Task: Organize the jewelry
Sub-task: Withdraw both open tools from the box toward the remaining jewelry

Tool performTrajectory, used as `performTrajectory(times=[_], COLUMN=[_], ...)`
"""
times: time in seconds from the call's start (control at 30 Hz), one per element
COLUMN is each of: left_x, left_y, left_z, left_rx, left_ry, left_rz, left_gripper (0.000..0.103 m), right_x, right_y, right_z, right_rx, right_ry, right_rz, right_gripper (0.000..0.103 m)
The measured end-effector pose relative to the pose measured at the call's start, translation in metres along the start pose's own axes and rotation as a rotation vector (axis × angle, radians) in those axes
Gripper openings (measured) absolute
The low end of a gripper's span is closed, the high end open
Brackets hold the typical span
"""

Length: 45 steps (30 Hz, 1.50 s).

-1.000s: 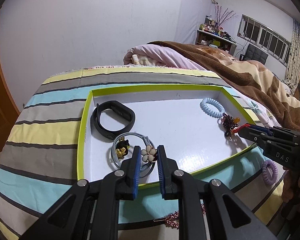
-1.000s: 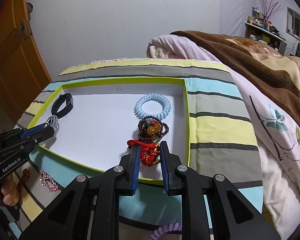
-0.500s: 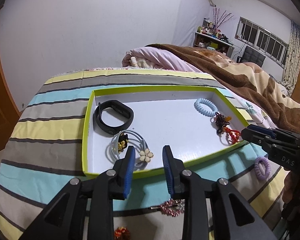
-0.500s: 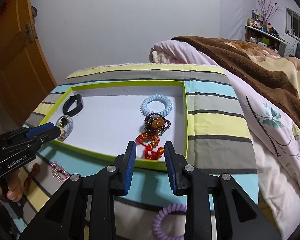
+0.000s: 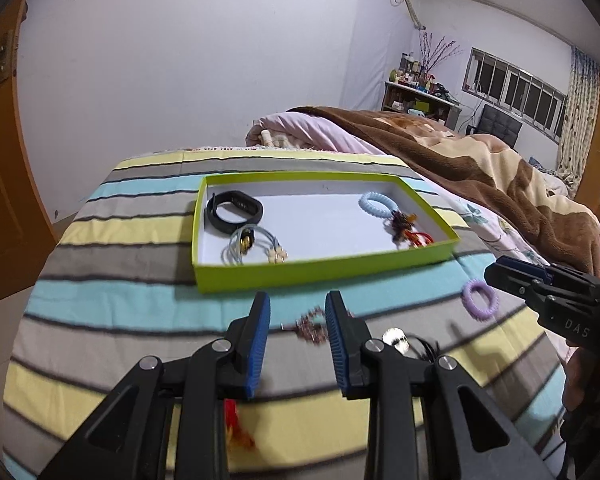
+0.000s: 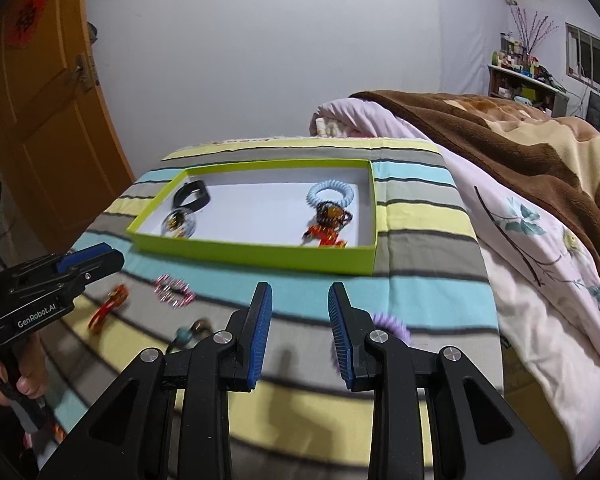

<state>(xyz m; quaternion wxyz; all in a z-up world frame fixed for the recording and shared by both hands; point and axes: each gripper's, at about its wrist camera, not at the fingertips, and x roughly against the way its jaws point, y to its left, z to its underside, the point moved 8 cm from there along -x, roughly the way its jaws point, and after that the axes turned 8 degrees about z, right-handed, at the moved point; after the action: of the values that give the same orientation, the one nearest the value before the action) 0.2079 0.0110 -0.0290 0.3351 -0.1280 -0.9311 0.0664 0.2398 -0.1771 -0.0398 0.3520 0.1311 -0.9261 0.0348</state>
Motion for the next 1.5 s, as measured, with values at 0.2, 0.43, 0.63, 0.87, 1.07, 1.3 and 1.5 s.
performTrajectory(times=[0.2, 0.43, 0.63, 0.87, 1.07, 1.3, 1.5], left_x=[0.024, 0.051, 0.067, 0.078, 0.08, 0.077, 0.073], left_y=[-0.012, -0.022, -0.021, -0.024, -0.026, -0.024, -0.022], left_z=[0.017, 0.034, 0.047, 0.059, 0.061, 0.063, 0.063], left_rx=[-0.005, -0.001, 0.016, 0.001, -0.004, 0.0, 0.002], left_ry=[-0.02, -0.045, -0.052, -0.055, -0.055, -0.05, -0.044], left_rz=[0.0, -0.004, -0.012, -0.021, -0.028, -0.034, -0.035], left_gripper=[0.03, 0.03, 0.031, 0.031, 0.031, 0.031, 0.031], right_x=[0.028, 0.057, 0.074, 0.081, 0.082, 0.079, 0.075], right_y=[0.004, 0.007, 0.008, 0.008, 0.008, 0.006, 0.005], right_z=[0.016, 0.033, 0.046, 0.055, 0.056, 0.057, 0.058], right_rx=[-0.001, -0.007, -0.006, -0.007, -0.007, -0.01, -0.011], right_ry=[-0.02, -0.037, -0.042, -0.037, -0.037, -0.029, -0.021], right_rz=[-0.005, -0.007, -0.006, -0.008, -0.013, -0.011, -0.014], right_gripper=[0.03, 0.03, 0.03, 0.03, 0.03, 0.03, 0.03])
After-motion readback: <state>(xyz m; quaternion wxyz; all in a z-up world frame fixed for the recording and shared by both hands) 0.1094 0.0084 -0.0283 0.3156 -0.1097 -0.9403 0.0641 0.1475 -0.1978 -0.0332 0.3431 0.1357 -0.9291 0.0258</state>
